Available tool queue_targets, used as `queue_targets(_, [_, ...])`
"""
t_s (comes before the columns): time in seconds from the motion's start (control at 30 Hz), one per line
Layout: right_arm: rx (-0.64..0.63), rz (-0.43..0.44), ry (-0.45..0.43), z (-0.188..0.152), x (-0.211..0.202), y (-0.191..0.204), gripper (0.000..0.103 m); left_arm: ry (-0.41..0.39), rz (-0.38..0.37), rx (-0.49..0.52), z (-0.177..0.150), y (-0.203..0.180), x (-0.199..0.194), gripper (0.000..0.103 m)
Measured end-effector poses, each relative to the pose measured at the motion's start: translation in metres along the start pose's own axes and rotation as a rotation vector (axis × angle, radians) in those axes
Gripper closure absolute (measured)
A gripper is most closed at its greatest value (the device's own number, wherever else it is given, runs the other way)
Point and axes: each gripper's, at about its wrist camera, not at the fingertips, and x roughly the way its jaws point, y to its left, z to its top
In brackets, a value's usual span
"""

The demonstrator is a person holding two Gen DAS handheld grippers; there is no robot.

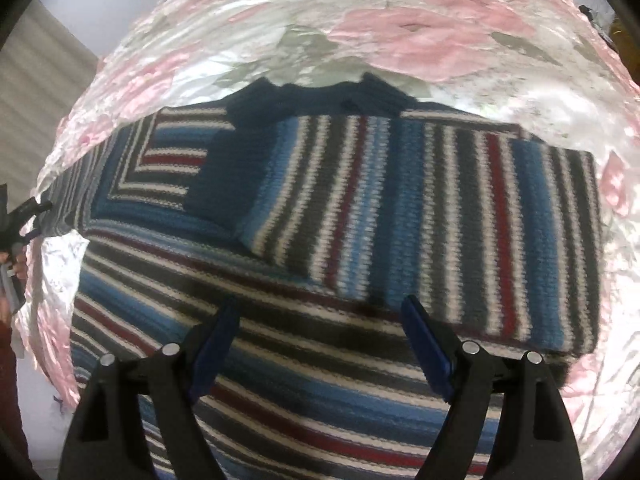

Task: Fold small clothes
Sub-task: 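Move the left tool to the other sleeve and grasp its cuff, then fold the held sleeve across the sweater body with the left tool, release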

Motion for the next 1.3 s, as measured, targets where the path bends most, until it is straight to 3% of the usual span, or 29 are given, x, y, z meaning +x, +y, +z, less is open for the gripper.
queue_targets(0.03, [0.001,-0.006,-0.002,-0.001,-0.002,-0.005,0.02,-0.014,0.005,0.004,0.001,-0.002,0.002,0.023])
queue_targets(0.17, [0.027,-0.012,-0.007,-0.006,-0.007,-0.023,0.019,-0.038,0.04,0.009,0.002,-0.012,0.004,0.062])
queue_targets(0.2, [0.031,-0.011,-0.009,-0.007,-0.008,-0.026,0.019,-0.046,0.043,0.011,0.002,-0.014,0.003,0.067])
queue_targets(0.27, [0.045,-0.003,-0.015,-0.009,-0.009,-0.032,0.019,-0.061,0.03,0.013,0.002,-0.017,-0.002,0.09])
queue_targets(0.3, [0.052,0.007,-0.015,-0.011,-0.009,-0.035,0.019,-0.075,0.014,0.004,0.001,-0.018,-0.007,0.092])
queue_targets(0.4, [0.056,0.019,-0.018,-0.017,-0.009,-0.039,0.019,-0.167,-0.032,-0.005,-0.006,-0.029,-0.034,0.094])
queue_targets(0.53, [0.056,0.025,-0.024,-0.024,-0.011,-0.043,0.019,-0.293,-0.078,0.102,-0.031,-0.069,-0.081,0.094])
queue_targets(0.7, [0.05,0.026,-0.033,-0.031,-0.016,-0.048,0.019,-0.376,-0.078,0.241,-0.062,-0.123,-0.108,0.094])
queue_targets(0.87, [0.052,0.011,-0.039,-0.037,-0.021,-0.061,0.019,-0.384,-0.15,0.341,-0.098,-0.178,-0.121,0.094])
queue_targets(1.3, [0.097,0.026,-0.041,-0.053,-0.021,-0.094,0.019,-0.319,-0.355,0.449,-0.195,-0.298,-0.128,0.094])
